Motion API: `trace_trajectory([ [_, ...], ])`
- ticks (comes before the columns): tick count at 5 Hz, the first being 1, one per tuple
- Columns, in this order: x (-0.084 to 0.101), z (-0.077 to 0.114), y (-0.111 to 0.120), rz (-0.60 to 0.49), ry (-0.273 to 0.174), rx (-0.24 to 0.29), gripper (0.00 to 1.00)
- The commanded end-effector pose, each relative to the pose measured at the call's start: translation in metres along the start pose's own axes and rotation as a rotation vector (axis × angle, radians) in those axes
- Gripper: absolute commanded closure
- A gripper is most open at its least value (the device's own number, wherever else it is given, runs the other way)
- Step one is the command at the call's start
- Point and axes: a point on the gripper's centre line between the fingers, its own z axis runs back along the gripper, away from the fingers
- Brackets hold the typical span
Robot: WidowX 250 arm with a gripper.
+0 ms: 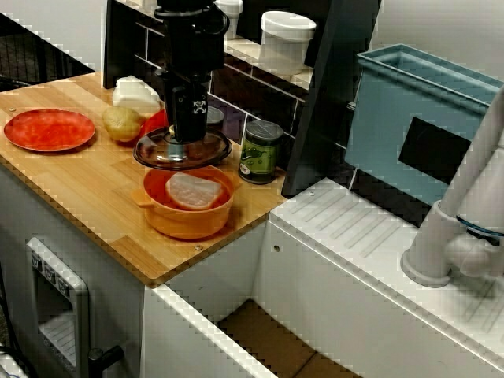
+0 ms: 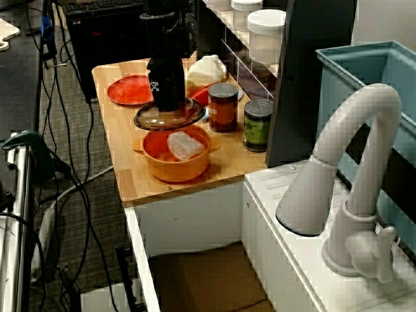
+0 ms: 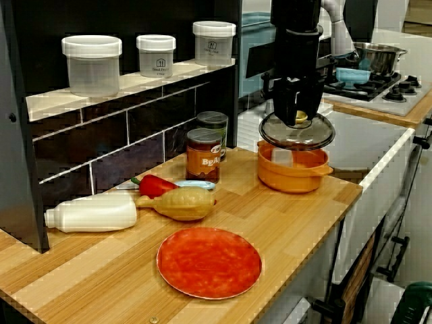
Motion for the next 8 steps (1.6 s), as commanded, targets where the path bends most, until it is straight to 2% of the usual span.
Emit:
trace_trajectory([
  [1, -0.001, 0.001, 0.000, -0.028, -0.033, 0.074, 1.00],
  [2, -0.002, -0.003, 0.001, -0.030, -0.030, 0.083, 1.00],
  [4, 0.005, -0.005, 0.002, -0.002, -0.018, 0.057, 1.00],
  [8, 0.007, -0.018, 0.004, 0.003, -0.004, 0.085, 1.00],
])
